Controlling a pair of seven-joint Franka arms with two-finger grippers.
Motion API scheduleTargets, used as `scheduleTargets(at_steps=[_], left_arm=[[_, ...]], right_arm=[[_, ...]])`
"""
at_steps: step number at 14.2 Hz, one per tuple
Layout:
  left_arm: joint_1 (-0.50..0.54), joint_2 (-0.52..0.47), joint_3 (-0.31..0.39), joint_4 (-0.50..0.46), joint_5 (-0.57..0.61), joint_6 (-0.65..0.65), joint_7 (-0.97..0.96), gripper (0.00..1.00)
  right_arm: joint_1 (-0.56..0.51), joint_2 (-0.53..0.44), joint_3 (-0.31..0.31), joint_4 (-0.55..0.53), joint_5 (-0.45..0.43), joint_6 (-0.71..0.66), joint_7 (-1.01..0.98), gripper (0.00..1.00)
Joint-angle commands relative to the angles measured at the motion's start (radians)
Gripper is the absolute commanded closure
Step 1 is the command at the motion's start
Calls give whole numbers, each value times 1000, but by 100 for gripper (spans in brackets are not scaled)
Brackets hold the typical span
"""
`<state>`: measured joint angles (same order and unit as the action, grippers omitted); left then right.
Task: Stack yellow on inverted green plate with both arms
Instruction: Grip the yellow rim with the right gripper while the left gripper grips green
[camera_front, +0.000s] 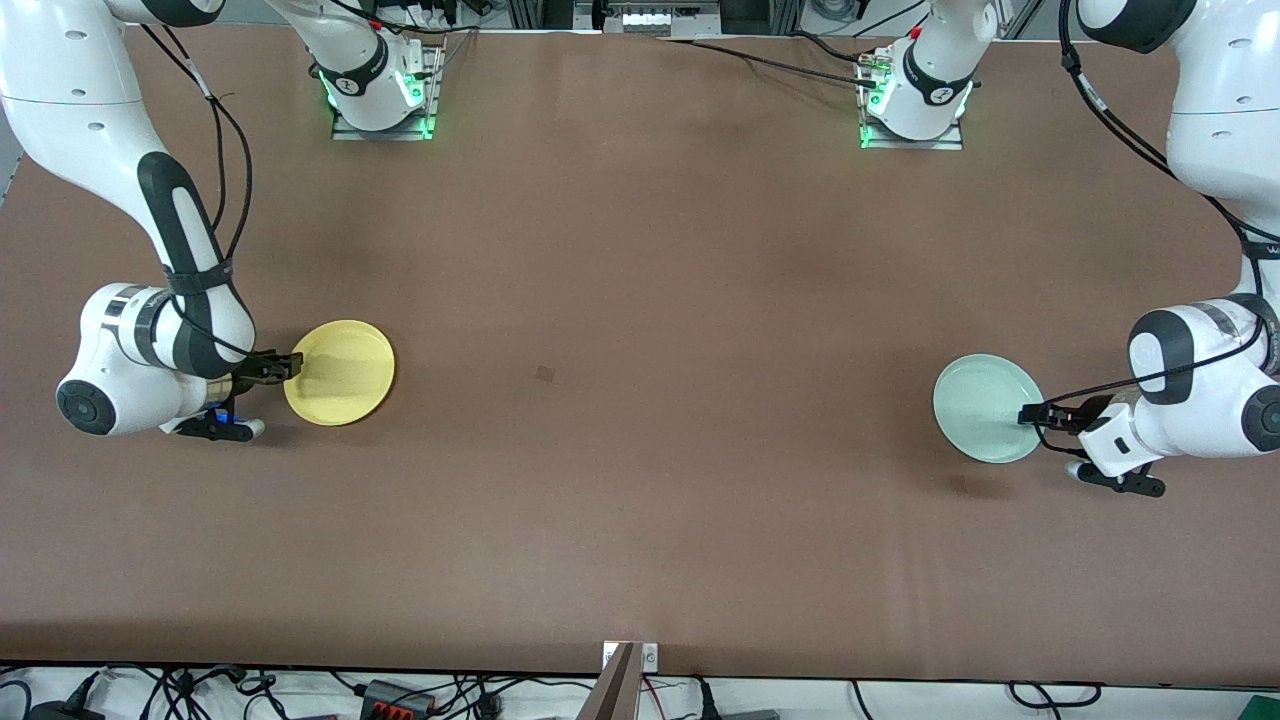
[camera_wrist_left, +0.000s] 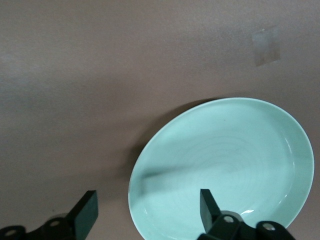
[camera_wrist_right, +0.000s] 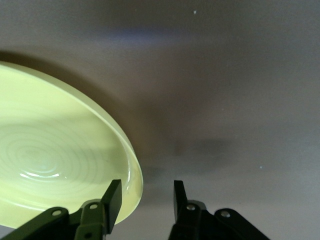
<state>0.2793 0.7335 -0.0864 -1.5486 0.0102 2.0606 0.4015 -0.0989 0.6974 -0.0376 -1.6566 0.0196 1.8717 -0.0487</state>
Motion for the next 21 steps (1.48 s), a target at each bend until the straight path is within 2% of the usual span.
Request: scheduleTargets(at_steps=[1, 2, 4, 5, 7, 9, 12, 14, 18, 21], left_arm=[[40, 14, -13, -5, -80, 13, 127, 39], [46, 23, -13, -5, -125, 12, 179, 44], [58, 33, -13, 1, -162, 13, 241, 49], [60, 40, -13, 2, -164, 15, 243, 51], [66, 46, -12, 7, -162, 16, 258, 53], [67, 49, -12, 5, -162, 36, 264, 54], [67, 49, -12, 5, -159, 38, 282, 73], [67, 47, -12, 7, -162, 45, 321, 91], [57, 38, -13, 10, -159, 38, 318, 99], [16, 33, -12, 80, -151, 32, 301, 99]], right_arm=[[-1, 8, 8, 18, 16, -6, -10, 50], [-1, 17, 8, 20, 14, -3, -10, 50], [-2, 27, 8, 21, 14, -2, -11, 50], [-2, 27, 8, 21, 14, -2, -11, 56], [-1, 27, 8, 21, 13, -5, -13, 81], [1, 25, 10, 21, 11, -8, -13, 98], [-1, 24, 10, 23, 13, -11, -13, 100], [4, 14, 12, 53, 16, -25, -17, 100], [33, -9, 15, 202, 19, -218, -14, 100], [31, -9, 34, 250, 52, -282, -31, 100]])
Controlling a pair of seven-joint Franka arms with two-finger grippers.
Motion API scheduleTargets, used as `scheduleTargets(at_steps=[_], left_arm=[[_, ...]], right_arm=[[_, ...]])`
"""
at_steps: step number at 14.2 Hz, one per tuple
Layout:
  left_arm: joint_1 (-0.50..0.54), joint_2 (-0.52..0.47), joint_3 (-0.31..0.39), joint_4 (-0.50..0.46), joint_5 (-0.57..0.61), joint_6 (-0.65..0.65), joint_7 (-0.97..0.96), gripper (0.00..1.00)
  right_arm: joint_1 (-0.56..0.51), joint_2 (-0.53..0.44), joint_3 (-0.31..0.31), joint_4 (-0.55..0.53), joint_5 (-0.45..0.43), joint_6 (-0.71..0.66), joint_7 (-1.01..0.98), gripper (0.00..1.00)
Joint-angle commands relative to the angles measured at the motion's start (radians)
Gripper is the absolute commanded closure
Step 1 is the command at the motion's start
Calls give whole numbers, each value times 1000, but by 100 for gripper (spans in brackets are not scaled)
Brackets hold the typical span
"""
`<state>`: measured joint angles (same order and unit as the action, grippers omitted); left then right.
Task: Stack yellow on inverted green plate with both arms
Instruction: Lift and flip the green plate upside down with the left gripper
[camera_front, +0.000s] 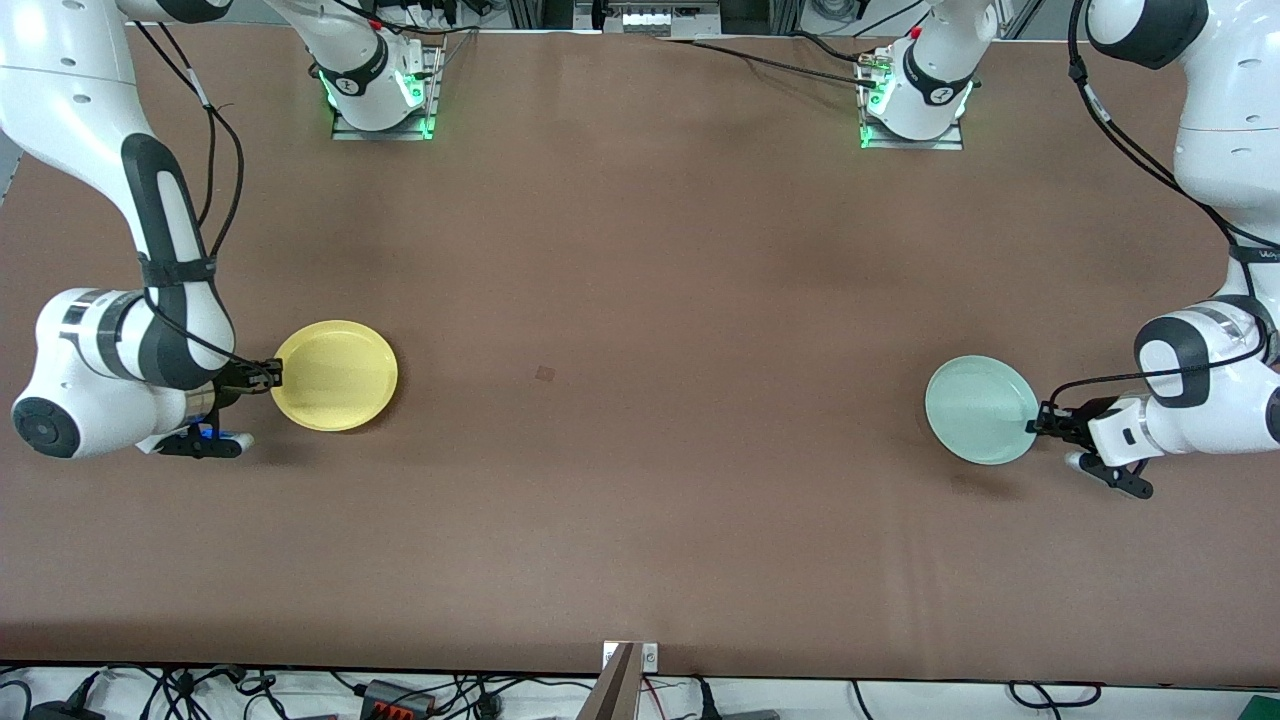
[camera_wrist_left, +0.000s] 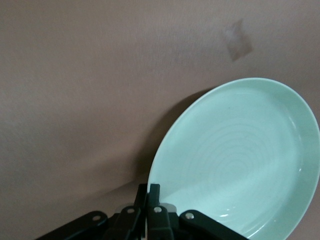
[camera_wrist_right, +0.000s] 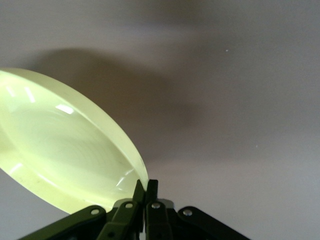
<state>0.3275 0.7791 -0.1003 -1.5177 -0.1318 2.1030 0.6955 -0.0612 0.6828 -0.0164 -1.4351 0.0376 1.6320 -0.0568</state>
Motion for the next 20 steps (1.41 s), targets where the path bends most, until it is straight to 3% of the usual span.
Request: scheduleTargets(at_steps=[1, 4, 8, 13, 15, 20], left_arm=[[-57, -27, 8, 54, -8, -26, -20, 99], [-143, -116, 10, 54, 114, -80, -166, 99], [-321, -187, -1, 56, 415, -165, -492, 99], [-597, -192, 2, 57, 711, -303, -859, 99], [-695, -185, 2, 56, 904, -354, -927, 99], [-887, -118, 13, 57, 1102, -423, -1134, 99]], right_arm=[[-6, 6, 13, 30, 69, -49, -44, 100], [-5, -3, 15, 32, 113, -58, -51, 100], [-3, -9, 26, 32, 122, -58, -51, 100], [-3, -9, 26, 32, 146, -58, -51, 100], [-3, -9, 27, 32, 148, -58, -51, 100], [-5, -9, 27, 32, 148, -58, -54, 100]])
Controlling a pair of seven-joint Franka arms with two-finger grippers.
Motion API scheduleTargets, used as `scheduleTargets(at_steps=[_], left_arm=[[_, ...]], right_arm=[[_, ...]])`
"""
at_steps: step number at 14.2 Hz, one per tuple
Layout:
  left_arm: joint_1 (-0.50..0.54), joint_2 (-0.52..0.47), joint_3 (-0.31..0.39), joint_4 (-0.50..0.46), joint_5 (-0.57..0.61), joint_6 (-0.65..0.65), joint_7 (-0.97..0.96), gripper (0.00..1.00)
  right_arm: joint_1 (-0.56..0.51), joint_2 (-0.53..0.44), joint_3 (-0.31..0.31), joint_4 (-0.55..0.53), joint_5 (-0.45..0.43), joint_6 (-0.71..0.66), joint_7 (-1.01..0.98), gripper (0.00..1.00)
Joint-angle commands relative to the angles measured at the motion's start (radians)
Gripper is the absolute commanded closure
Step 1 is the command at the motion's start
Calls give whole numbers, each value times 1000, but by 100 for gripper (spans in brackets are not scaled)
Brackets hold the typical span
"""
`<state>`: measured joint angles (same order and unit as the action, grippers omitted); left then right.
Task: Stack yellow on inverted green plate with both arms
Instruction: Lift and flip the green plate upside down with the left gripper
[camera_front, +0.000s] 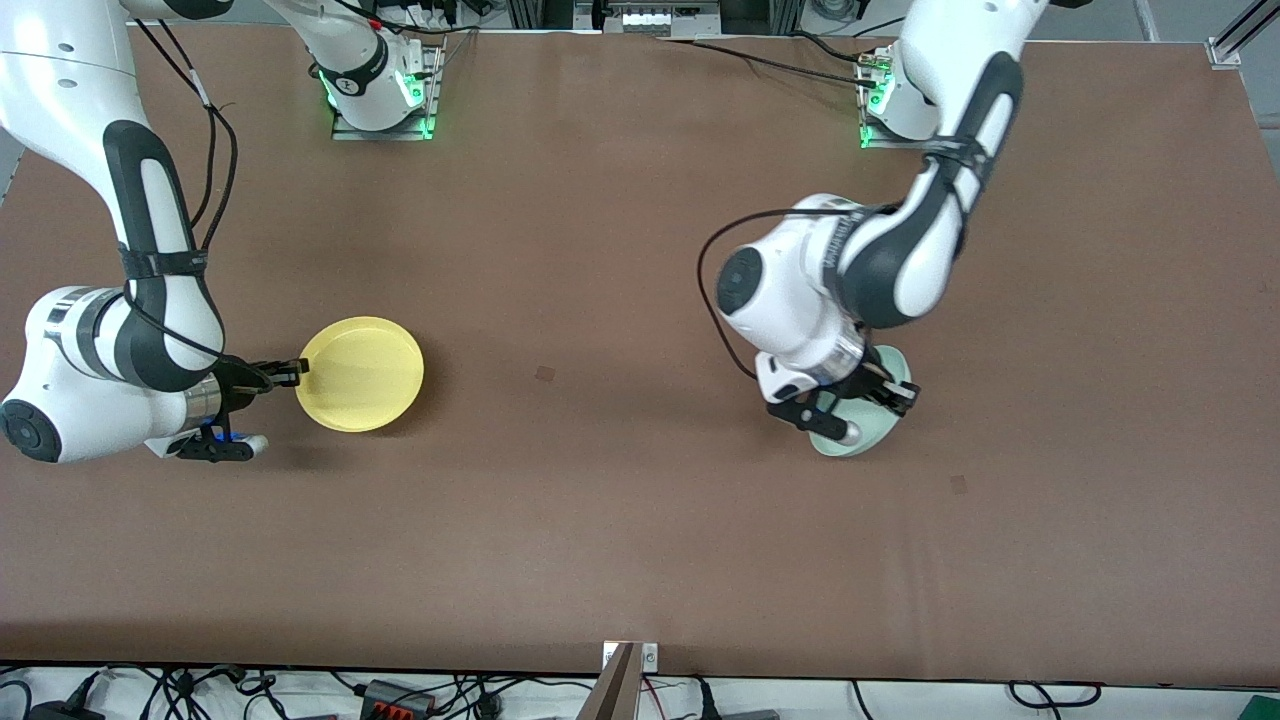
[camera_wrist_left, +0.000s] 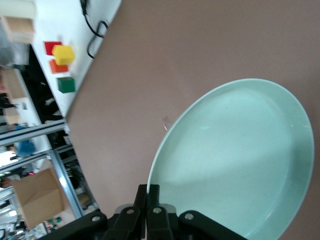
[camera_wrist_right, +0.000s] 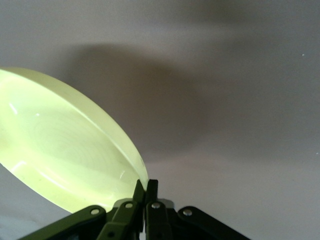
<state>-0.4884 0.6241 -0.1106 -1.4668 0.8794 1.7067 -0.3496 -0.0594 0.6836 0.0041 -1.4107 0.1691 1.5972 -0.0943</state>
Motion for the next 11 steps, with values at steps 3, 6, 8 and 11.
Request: scheduleTargets(at_steps=[3, 6, 8, 11], left_arm=[[-208, 135, 28, 6, 257, -143, -396, 99], [-263, 146, 22, 8, 285, -148, -523, 99], [-297, 158, 22, 6, 271, -148, -603, 99], [-335, 206, 11, 5, 242, -136, -780, 99]], right_arm=[[-8, -10, 7, 7, 17, -23, -19, 100], [-10, -10, 7, 7, 17, -25, -28, 100], [-8, -10, 7, 7, 17, -25, -28, 100], [-8, -10, 7, 7, 17, -25, -30, 100]])
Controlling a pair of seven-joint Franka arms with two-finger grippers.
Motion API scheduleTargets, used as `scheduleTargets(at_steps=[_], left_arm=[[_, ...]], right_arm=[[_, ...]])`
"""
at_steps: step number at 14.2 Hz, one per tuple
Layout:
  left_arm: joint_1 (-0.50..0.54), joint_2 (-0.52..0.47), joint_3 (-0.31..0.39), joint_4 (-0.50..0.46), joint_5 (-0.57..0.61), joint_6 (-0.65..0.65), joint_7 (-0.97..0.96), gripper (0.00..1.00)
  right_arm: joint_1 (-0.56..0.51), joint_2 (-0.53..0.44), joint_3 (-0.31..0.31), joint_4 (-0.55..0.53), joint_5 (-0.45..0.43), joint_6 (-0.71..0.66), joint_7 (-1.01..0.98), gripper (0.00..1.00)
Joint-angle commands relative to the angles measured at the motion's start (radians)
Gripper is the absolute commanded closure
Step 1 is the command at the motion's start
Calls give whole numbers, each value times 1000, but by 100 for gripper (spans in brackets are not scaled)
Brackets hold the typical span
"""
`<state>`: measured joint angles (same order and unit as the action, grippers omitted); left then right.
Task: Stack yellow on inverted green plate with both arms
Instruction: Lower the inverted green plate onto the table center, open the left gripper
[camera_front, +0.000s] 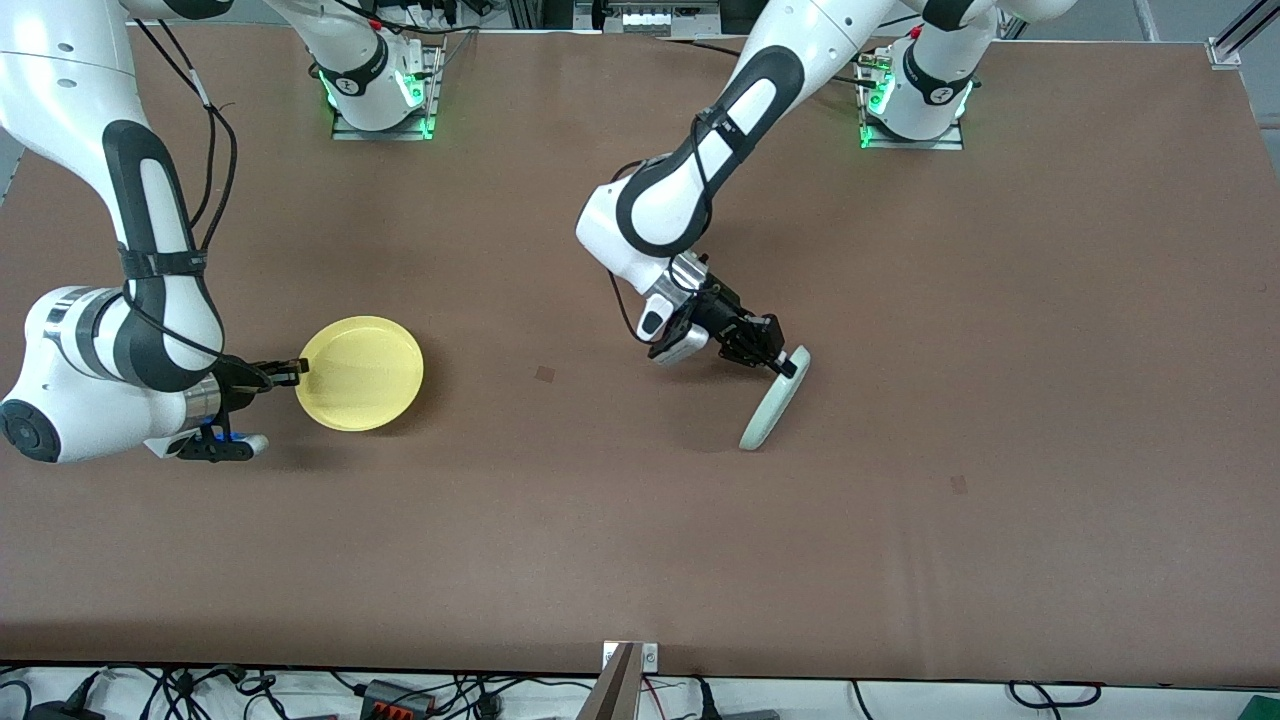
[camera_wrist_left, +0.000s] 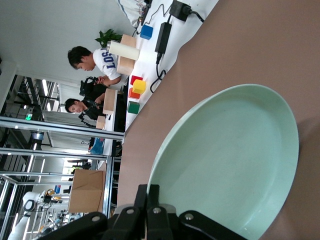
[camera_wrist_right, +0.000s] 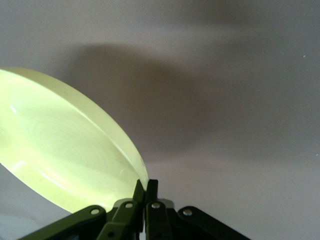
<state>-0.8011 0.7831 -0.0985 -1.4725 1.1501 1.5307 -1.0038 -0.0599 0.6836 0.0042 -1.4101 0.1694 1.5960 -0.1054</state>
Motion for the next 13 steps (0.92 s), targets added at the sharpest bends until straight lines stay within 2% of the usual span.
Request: scheduleTargets(at_steps=[1, 2, 3, 4, 9, 11, 13], left_arm=[[-27, 74, -1, 11, -61, 54, -219, 99], [-36, 91, -1, 11, -64, 77, -258, 94], [-39, 90, -3, 14, -78, 91, -257, 54], [-36, 85, -3, 14, -122, 100, -275, 1], [-15, 55, -3, 112, -467, 325, -358, 0], [-4, 48, 0, 150, -638, 390, -396, 0], [42, 36, -1, 199, -760, 430, -385, 0]], right_arm=[[-9, -10, 7, 6, 16, -24, -19, 100], [-11, -10, 7, 6, 16, -24, -22, 100], [-12, -10, 5, 6, 16, -24, -26, 100], [-12, -10, 5, 6, 16, -24, -26, 100], [-6, -12, 7, 10, 13, -22, -31, 100], [-6, -12, 7, 10, 6, -22, -33, 100], [-6, -39, 7, 10, 2, -21, -45, 100]])
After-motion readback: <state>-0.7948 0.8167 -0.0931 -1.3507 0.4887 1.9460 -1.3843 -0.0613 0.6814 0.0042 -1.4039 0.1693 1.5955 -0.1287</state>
